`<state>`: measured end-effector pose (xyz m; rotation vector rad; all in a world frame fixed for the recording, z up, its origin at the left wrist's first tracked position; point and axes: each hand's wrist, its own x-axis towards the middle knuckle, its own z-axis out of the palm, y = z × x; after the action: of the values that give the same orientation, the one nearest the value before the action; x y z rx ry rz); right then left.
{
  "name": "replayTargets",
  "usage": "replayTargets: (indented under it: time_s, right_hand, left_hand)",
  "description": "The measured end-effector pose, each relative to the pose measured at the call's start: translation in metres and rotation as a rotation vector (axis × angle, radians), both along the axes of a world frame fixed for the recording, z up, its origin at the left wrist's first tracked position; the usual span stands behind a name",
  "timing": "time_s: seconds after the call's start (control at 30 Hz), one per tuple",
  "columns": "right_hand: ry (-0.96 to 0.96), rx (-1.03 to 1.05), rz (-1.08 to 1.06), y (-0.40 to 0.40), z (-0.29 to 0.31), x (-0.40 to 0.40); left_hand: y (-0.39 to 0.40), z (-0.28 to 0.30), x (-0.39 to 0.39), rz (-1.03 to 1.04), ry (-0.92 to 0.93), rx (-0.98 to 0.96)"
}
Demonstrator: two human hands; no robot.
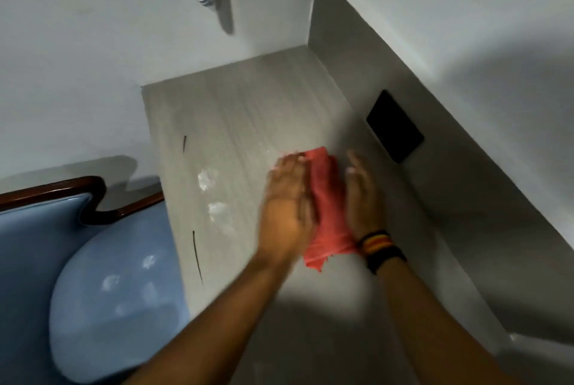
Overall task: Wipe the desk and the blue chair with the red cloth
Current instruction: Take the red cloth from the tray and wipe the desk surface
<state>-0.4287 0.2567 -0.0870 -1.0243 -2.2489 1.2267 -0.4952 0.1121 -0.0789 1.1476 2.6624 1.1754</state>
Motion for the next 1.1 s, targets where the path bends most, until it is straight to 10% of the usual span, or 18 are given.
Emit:
replayTargets:
  time_s: [0.27,0.53,0.87,1.1]
  right_hand:
    - [-0.107,0.253,0.069,0.045,-0.038,-0.013]
    - [-0.352,0.633,0.254,0.049,-0.054,-0.024]
    - [-0.45,0.646,0.246,0.044,-0.046,-0.031]
    - [-0.393,0.662,0.247,0.047,-0.053,-0.031]
  left_hand:
    - [0.076,-0.042,-0.017,0.128,0.112,-0.304]
    - [0.0,-0.035,-0.239,0.349,0.054,-0.507]
    - [-0.112,-0.04,0.013,0.331,0.028,-0.481]
    - [-0.078,-0.04,-0.214,0.365,0.095,-0.515]
